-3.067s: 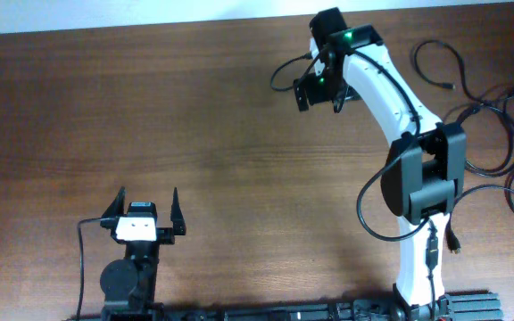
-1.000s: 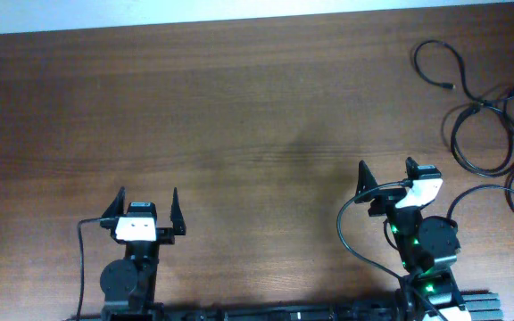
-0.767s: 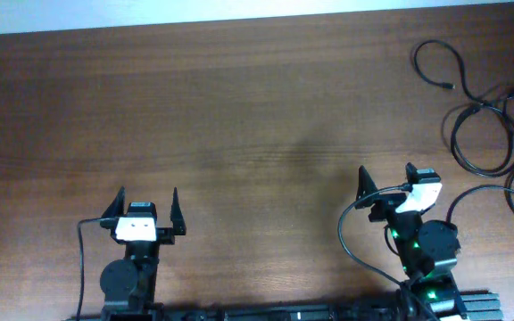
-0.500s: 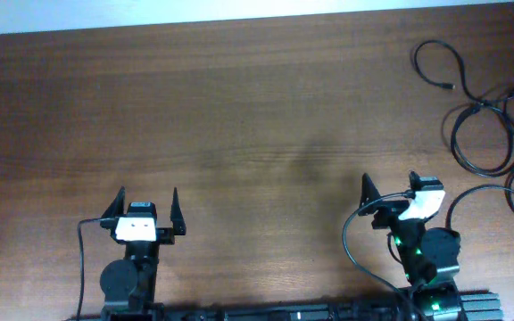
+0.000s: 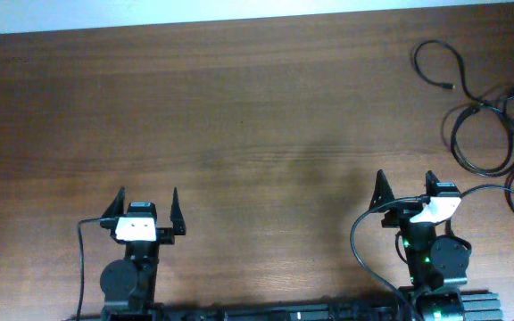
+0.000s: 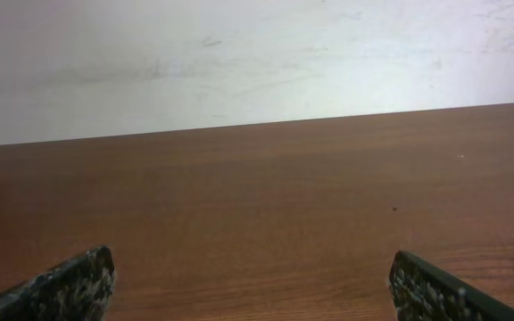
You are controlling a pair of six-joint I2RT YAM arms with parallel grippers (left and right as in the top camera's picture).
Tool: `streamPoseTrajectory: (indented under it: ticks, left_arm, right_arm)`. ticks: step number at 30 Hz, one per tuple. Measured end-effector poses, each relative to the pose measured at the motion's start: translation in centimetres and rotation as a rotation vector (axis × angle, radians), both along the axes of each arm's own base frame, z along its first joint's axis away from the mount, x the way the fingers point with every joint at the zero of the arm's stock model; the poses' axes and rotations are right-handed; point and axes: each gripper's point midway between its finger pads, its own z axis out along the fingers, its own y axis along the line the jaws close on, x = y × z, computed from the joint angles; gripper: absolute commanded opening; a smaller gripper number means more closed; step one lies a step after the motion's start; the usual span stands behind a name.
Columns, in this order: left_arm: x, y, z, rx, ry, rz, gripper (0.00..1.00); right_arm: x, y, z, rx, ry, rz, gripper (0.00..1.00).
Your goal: Untangle cables
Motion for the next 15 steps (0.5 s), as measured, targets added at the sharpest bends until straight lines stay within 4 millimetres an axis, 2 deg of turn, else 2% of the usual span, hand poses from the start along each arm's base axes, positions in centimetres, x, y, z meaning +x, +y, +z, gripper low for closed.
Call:
streamPoseTrajectory:
  ticks: [15]
  left_arm:
    - [0.0, 0.0, 0.0, 0.0, 0.0, 0.0, 0.99]
  right_arm:
    - [0.0, 1.0, 0.2, -0.187, -0.011, 0.075, 0.99]
